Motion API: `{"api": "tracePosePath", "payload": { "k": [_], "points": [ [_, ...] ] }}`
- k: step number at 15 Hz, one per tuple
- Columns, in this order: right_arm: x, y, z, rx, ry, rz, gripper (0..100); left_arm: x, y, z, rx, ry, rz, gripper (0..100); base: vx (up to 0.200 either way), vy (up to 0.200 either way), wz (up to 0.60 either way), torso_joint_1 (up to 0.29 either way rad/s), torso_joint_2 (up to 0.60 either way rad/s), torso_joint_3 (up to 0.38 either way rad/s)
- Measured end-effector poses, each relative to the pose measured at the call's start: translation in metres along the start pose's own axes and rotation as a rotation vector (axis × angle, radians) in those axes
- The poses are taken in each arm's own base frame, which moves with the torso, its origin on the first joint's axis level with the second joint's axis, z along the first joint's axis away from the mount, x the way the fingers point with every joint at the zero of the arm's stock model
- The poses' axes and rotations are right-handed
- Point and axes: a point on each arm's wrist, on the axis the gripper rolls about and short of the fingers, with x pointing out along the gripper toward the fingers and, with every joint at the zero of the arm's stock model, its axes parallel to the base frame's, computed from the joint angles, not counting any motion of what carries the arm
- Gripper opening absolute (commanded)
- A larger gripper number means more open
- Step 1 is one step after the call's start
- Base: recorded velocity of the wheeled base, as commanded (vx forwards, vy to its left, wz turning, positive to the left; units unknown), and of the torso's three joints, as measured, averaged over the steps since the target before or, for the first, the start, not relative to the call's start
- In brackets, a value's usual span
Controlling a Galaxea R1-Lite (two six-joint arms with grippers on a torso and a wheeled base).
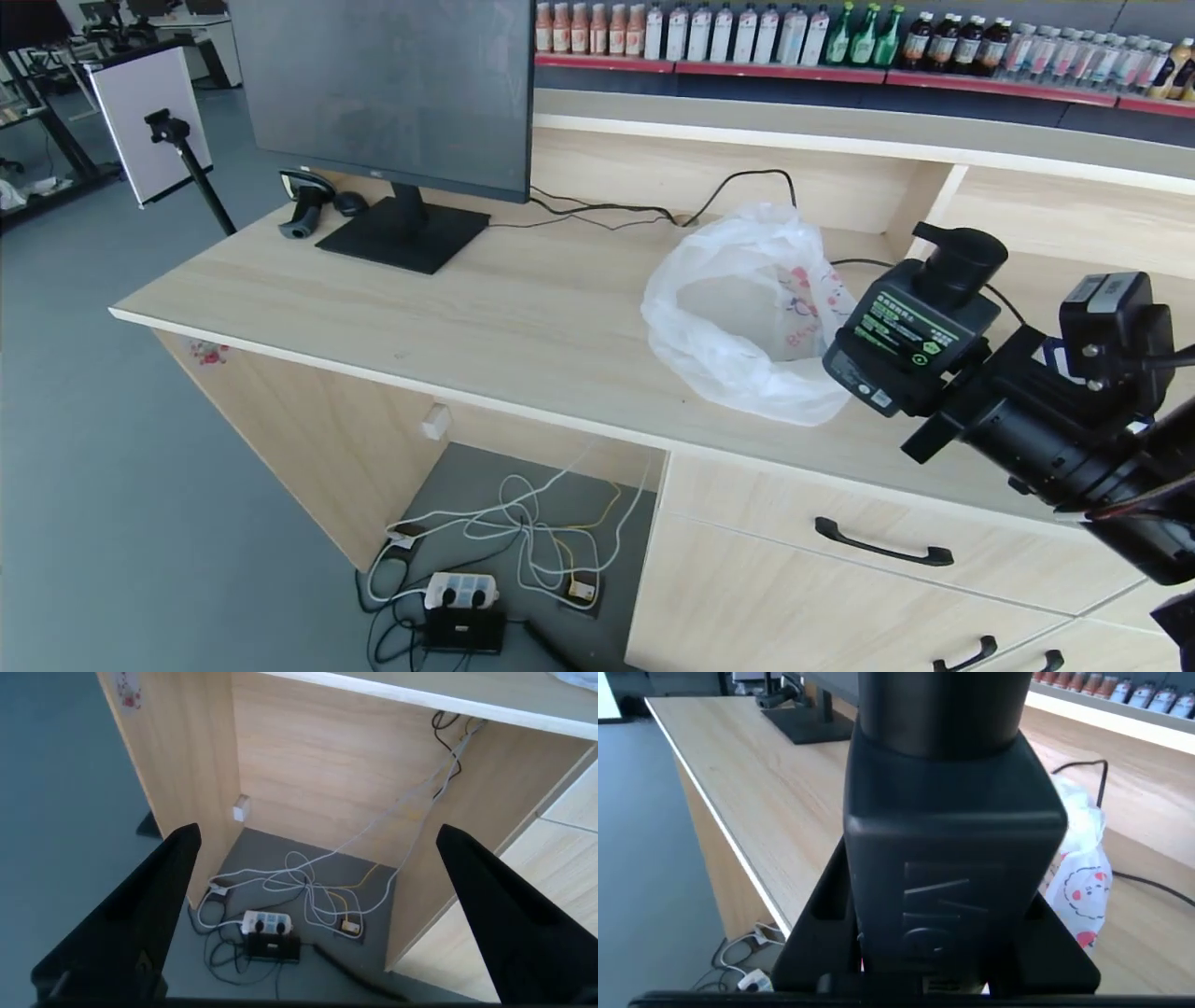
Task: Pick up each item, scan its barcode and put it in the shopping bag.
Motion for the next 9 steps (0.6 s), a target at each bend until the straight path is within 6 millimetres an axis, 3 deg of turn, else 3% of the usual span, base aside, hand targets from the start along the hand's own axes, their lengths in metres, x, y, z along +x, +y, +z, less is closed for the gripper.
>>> {"api": "tracePosePath", "payload": {
  "k": [2,8,9],
  "points": [
    [0.002,-0.001,-0.002,0.0,0.0,-0.004,0,0.0,0.0,0.0,0.0,0.0,-0.001,100,0.0,0.0,0.0,0.0,0.0,0.0],
    [0.014,-0.004,-0.007,0.005,0.001,-0.002,0,0.0,0.0,0.0,-0.002,0.0,0.0,100,0.2,0.0,0.0,0.007,0.0,0.002],
    [0.019,-0.006,-0.007,0.007,-0.008,-0.006,0,0.0,0.0,0.0,-0.002,0.0,0.001,100,0.0,0.0,0.0,0.0,0.0,0.0]
  ]
}}
